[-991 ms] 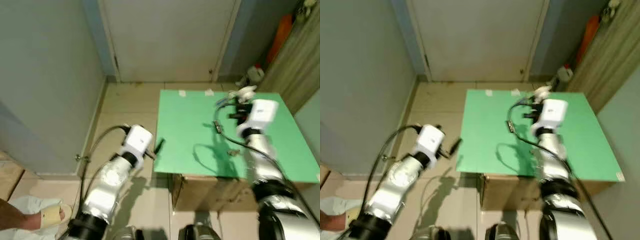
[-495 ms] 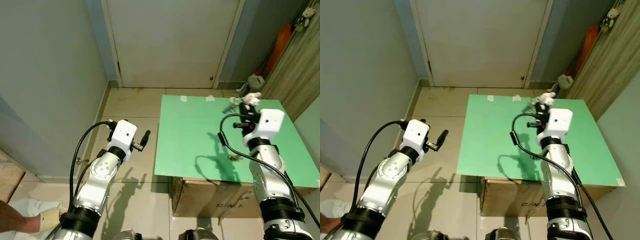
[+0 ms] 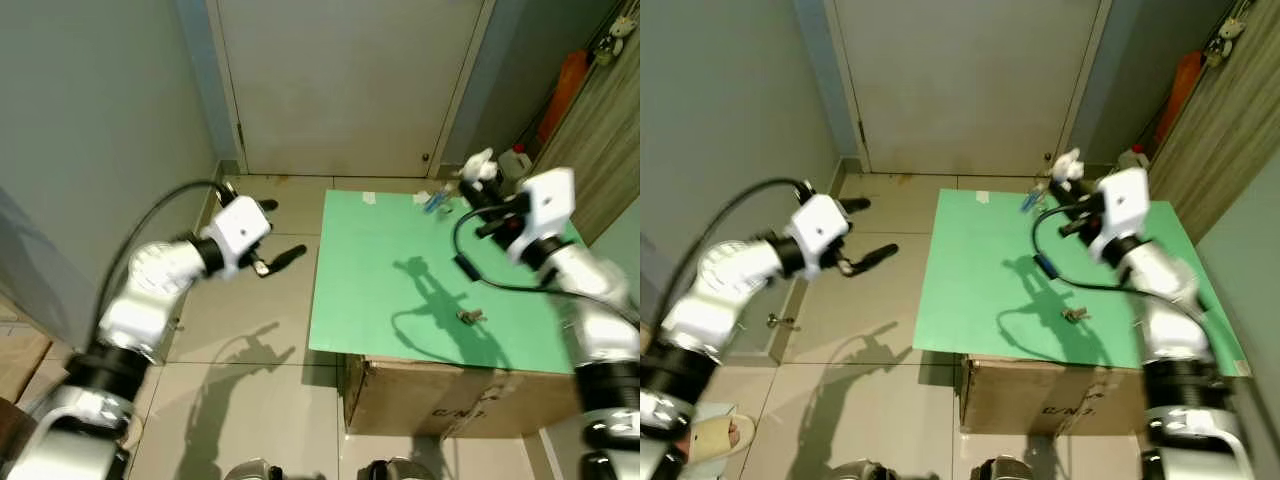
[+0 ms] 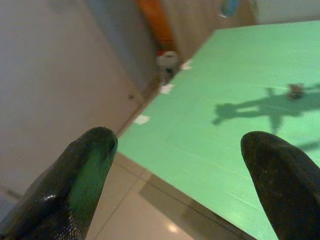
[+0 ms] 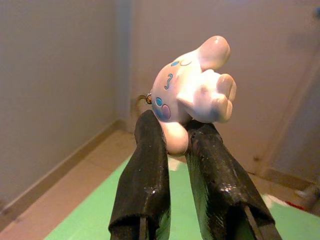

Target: Hang keys on a hook

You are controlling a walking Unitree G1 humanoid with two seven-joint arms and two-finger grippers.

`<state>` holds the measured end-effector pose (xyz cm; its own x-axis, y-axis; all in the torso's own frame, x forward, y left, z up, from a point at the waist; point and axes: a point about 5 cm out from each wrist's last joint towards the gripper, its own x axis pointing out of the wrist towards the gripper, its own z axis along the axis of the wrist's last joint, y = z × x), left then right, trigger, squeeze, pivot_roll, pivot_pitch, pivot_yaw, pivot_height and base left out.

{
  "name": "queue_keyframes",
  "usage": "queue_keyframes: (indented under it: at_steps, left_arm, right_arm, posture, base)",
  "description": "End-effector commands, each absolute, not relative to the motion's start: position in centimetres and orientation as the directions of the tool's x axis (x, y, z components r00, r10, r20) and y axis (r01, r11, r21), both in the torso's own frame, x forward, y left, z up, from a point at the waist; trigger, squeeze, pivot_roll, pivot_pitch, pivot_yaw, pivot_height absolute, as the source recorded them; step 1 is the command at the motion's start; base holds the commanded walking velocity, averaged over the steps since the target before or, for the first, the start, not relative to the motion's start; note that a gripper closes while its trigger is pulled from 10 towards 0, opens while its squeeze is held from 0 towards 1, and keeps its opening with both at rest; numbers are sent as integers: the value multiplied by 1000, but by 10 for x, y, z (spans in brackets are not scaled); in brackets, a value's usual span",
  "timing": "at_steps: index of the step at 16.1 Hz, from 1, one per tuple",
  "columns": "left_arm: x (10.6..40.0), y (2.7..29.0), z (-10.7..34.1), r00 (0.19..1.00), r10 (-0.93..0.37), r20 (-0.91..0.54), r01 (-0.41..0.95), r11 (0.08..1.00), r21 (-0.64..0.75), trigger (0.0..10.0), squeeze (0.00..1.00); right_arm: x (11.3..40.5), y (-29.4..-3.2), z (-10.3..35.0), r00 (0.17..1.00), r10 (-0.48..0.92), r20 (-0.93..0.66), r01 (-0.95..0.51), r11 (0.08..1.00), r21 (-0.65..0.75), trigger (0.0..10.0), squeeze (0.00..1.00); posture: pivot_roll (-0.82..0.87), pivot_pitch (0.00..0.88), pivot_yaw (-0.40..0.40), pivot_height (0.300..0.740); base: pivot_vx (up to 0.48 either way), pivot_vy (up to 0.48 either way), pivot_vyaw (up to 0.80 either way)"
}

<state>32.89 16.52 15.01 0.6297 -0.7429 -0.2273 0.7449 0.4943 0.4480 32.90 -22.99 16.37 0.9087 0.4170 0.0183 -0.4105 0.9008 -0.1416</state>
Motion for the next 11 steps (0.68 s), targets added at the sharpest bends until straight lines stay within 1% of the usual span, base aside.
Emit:
queue_keyframes:
  at_steps: [1, 2, 4, 7, 8, 10, 11]
  left_arm:
    - [327, 161, 152, 569, -781, -258, 789, 428, 441, 10000, 0]
    - [325, 157, 159, 488, -828, -276, 838, 355, 415, 10000, 0]
    - [325, 151, 175, 418, -876, -240, 858, 294, 422, 10000, 0]
    - [323, 145, 186, 336, -911, -238, 894, 229, 384, 10000, 0]
    - [322, 142, 188, 326, -916, -234, 894, 218, 391, 10000, 0]
    - [321, 137, 192, 331, -922, -201, 877, 222, 425, 10000, 0]
    - [321, 137, 192, 328, -923, -202, 881, 221, 418, 10000, 0]
  right_arm:
    - [330, -221, 174, 871, 491, 26, -483, 864, -142, 0, 0]
    - [328, -214, 182, 821, 571, 1, -563, 811, -156, 0, 0]
    - [322, -207, 185, 740, 670, -62, -669, 723, -175, 0, 0]
    - [315, -207, 188, 677, 725, -126, -735, 657, -169, 0, 0]
    - [311, -206, 190, 655, 742, -143, -755, 635, -167, 0, 0]
    - [305, -207, 192, 613, 770, -177, -790, 595, -149, 0, 0]
    - [304, -207, 193, 609, 773, -179, -793, 591, -149, 0, 0]
  posture:
    - [-71, 0, 22, 740]
    - [-77, 0, 21, 740]
    - [-79, 0, 19, 740]
    - [-81, 0, 16, 740]
    - [-81, 5, 19, 740]
    - [-85, 13, 20, 740]
    - [-86, 17, 19, 740]
  base:
    - [0, 0, 0]
    - [0, 0, 0]
    - [0, 0, 0]
    - [0, 0, 0]
    - [0, 0, 0]
    - [0, 0, 0]
    - [0, 0, 0]
